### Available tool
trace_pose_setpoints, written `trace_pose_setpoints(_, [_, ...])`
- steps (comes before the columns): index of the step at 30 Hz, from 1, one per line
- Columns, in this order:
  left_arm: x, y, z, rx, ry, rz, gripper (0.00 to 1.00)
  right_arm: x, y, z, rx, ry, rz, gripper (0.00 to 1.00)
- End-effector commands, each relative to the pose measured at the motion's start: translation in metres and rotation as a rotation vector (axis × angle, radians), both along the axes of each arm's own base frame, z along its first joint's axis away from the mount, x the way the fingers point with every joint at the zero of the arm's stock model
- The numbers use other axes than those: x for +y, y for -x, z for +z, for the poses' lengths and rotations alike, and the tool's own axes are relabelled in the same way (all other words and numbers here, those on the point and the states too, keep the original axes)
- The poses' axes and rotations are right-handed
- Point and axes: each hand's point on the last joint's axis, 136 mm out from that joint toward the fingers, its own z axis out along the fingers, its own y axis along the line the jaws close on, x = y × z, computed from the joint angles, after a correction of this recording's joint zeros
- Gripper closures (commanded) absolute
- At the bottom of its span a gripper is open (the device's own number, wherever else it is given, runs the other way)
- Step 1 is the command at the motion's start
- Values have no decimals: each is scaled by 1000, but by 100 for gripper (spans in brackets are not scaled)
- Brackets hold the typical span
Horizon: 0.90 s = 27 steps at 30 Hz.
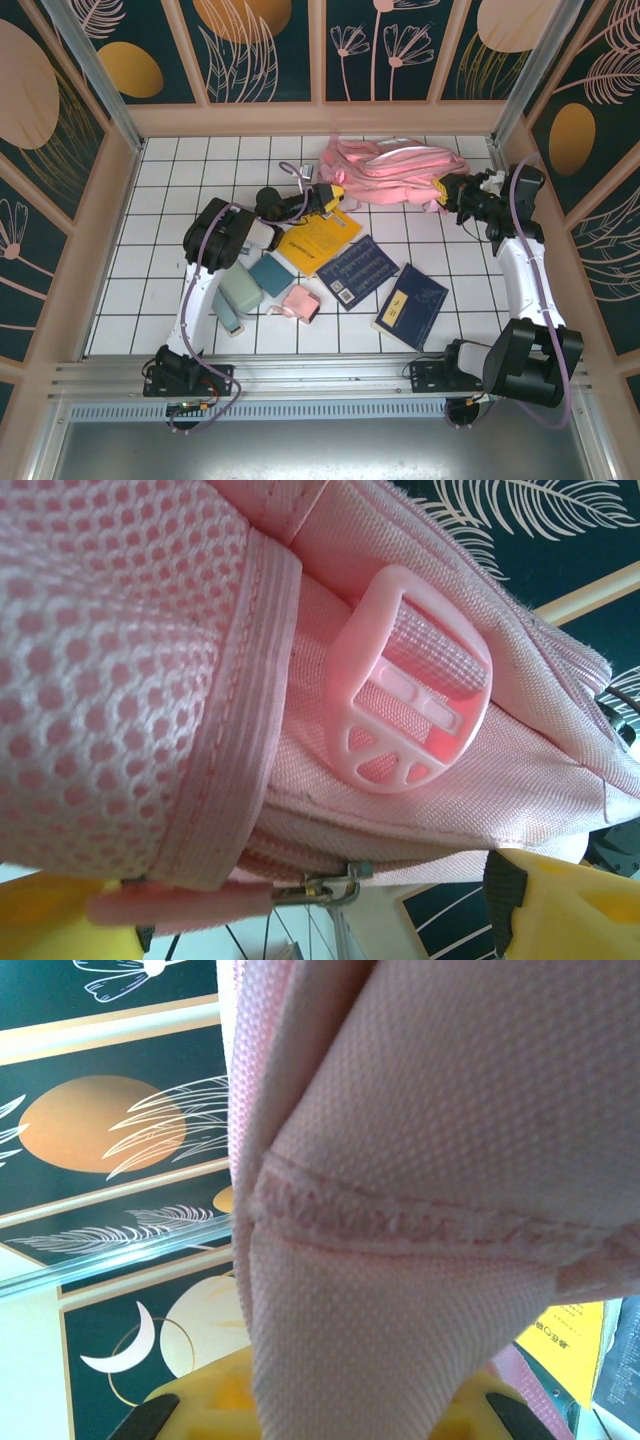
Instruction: Pack the student bag
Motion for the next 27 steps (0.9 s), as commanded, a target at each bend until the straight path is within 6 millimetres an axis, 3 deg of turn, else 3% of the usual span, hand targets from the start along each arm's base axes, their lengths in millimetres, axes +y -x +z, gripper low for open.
trace_pose_setpoints(1, [2, -8, 10, -54, 22, 18, 15, 11, 9, 48, -137, -10, 64, 100])
trace_pose_setpoints(12, [5, -11, 17, -68, 31, 35, 14, 10, 10, 42, -128, -5, 61, 100])
trace_pose_setpoints(27, [16, 11, 43, -109, 78, 16, 33, 1, 1, 22, -91, 24, 30, 100])
